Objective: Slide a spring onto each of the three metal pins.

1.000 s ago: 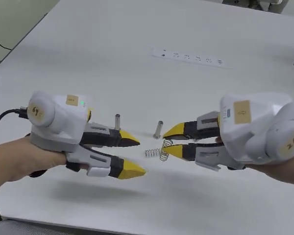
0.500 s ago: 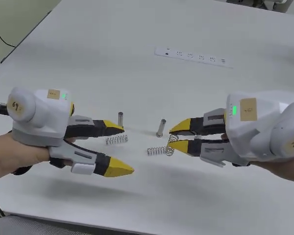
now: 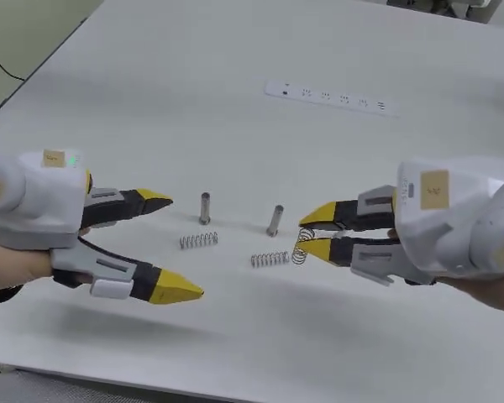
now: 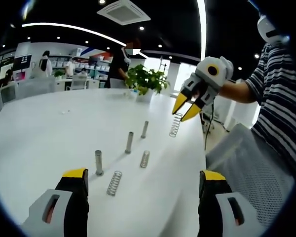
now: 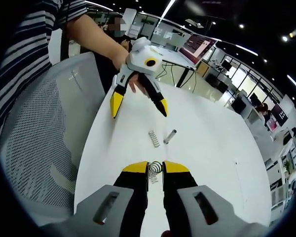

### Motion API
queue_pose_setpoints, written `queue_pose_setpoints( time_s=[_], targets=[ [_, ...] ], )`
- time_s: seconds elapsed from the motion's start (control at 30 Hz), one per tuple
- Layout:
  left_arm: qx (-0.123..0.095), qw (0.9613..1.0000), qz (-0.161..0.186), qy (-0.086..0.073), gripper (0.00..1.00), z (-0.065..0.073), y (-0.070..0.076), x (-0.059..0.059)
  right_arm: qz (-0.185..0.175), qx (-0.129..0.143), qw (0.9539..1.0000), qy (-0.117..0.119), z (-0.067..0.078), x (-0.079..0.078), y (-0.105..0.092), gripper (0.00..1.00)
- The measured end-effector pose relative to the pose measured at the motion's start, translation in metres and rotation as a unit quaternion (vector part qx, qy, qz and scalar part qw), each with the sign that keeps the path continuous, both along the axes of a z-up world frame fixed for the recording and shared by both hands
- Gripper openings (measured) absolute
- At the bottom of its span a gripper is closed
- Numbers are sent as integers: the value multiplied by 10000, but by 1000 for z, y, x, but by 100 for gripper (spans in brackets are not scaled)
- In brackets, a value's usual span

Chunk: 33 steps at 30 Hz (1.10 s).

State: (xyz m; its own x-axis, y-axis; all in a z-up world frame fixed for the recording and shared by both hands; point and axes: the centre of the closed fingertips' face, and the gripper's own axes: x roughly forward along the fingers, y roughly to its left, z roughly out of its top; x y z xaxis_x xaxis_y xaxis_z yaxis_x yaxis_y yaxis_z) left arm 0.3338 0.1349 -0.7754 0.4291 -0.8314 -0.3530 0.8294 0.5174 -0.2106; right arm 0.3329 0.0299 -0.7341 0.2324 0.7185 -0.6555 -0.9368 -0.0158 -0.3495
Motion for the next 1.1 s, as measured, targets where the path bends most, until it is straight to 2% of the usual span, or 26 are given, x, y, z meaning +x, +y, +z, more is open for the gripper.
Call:
queue_pose_setpoints(
  time_s=[0.07, 0.63, 0.83, 1.1],
  targets=[
    [2, 10000, 85, 16, 98, -1, 3, 1, -18, -9, 10000, -3, 0, 1, -2, 8],
    [30, 9994, 331, -9, 98, -3, 17, 4, -311, -131, 9994, -102, -9, 13, -24, 8],
    [-12, 9990, 437, -37, 98, -1, 20, 7, -523, -125, 9985, -125, -8, 26, -34, 8],
    [-37, 9986, 520, -75, 98, 2, 24, 8, -991, -100, 9948, -217, -3, 54, -58, 8]
  ],
)
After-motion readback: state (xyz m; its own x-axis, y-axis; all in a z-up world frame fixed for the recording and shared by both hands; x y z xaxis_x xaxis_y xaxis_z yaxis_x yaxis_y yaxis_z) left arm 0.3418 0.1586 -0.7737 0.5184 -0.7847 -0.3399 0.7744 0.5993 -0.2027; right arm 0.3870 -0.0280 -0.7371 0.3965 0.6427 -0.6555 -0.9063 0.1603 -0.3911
